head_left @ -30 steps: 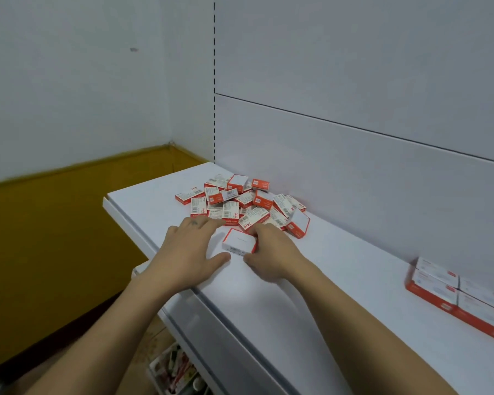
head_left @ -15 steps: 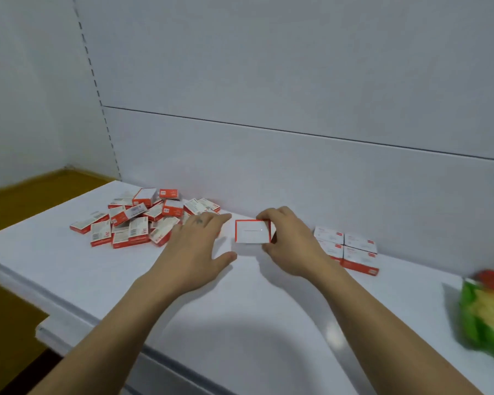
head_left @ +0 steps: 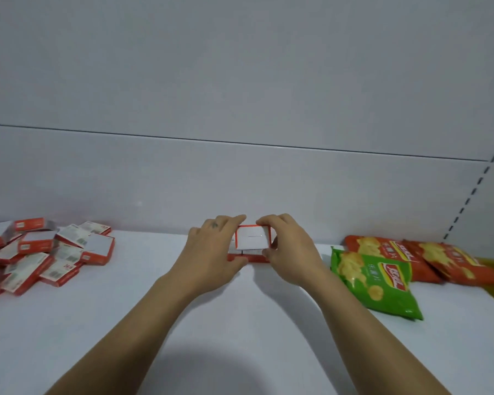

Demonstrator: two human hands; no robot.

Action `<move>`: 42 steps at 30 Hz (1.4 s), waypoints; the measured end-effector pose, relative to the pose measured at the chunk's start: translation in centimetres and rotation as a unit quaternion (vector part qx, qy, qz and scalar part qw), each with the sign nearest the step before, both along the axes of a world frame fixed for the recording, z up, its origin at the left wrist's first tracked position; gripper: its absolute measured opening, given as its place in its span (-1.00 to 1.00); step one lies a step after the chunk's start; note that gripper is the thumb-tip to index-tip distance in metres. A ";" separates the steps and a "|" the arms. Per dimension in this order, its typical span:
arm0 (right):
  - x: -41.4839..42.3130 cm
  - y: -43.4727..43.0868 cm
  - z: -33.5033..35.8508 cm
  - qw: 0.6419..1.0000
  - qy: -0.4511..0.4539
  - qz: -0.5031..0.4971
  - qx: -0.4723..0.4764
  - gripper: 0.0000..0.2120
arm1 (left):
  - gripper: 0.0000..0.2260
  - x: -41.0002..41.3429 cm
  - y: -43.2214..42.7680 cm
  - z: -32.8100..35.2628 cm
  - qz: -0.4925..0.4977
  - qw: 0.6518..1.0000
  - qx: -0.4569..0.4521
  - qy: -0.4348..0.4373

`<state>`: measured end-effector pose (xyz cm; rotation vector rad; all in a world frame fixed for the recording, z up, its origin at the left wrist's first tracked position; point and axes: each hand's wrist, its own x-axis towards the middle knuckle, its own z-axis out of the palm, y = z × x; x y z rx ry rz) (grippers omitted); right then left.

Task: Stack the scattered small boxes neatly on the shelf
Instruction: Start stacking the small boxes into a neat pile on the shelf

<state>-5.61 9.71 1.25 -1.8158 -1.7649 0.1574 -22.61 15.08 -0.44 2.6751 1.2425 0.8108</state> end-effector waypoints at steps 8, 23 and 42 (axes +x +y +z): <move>1.3 -0.9 -2.6 0.999 0.045 -0.027 -0.001 -0.52 | -0.30 1.2 -0.5 -3.2 -0.013 0.998 -0.017 -0.063; 0.5 -2.6 -3.7 0.994 0.102 0.017 0.040 -0.47 | -0.41 0.5 -1.1 -4.1 -0.048 0.976 -0.132 -0.166; -0.1 -3.5 -2.4 0.859 0.500 0.080 -0.078 -0.77 | -0.56 1.8 -3.1 -3.0 -0.114 0.956 -0.104 -0.248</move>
